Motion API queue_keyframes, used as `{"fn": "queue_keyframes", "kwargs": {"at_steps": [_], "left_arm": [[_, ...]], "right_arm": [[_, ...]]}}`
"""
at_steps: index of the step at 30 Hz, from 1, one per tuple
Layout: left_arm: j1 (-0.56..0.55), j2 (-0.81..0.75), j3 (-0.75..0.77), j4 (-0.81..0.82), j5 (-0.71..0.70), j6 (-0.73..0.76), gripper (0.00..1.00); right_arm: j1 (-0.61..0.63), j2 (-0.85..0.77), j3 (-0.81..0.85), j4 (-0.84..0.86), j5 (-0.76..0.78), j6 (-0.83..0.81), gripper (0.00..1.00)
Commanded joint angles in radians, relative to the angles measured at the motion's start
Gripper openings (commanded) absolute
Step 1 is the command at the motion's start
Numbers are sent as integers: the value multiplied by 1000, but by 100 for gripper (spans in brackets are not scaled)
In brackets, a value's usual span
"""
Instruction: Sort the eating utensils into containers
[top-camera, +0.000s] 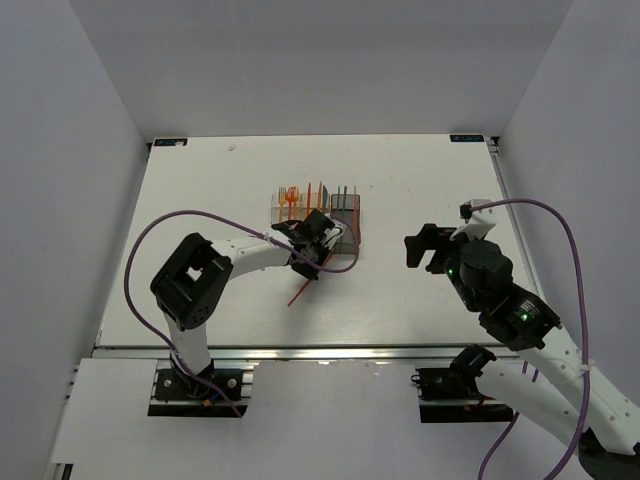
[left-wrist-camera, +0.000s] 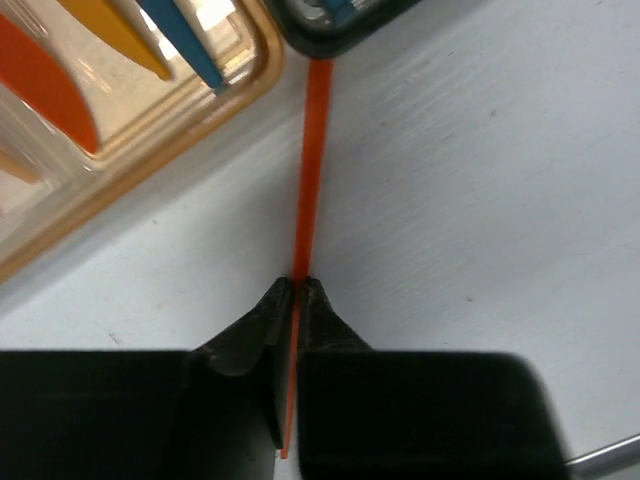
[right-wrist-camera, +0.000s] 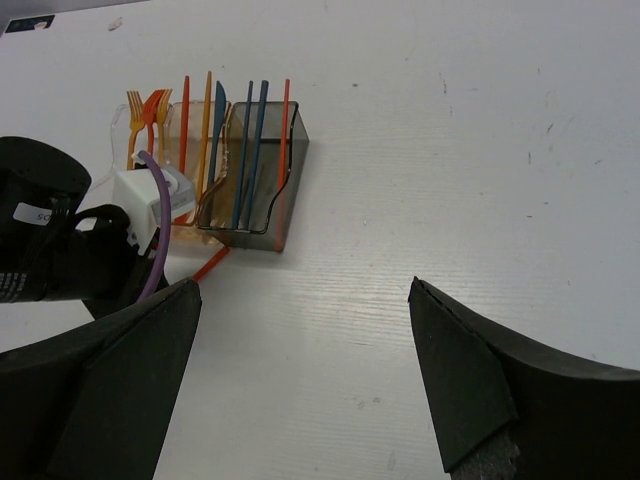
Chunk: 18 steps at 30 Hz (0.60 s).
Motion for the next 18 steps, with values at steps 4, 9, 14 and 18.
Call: {"fn": "queue_keyframes", "kwargs": {"at_steps": [4,9,14,18], "left_arm": [[-72,28,-68,-86,2,-32,0],[-149,5,-59,-137,-6,-14,0],[-171,-60,-16,-154,-54,-16,0],[-171,-84,33,-145,-71,-28,0]], "right_arm": [[-3,-19,8,32,16,-16,89],[-3,-17,9,31,21,-16,89],[-3,-16,14,28,24,-16,89],[-4,-16,12,26,28,-15,89]]}}
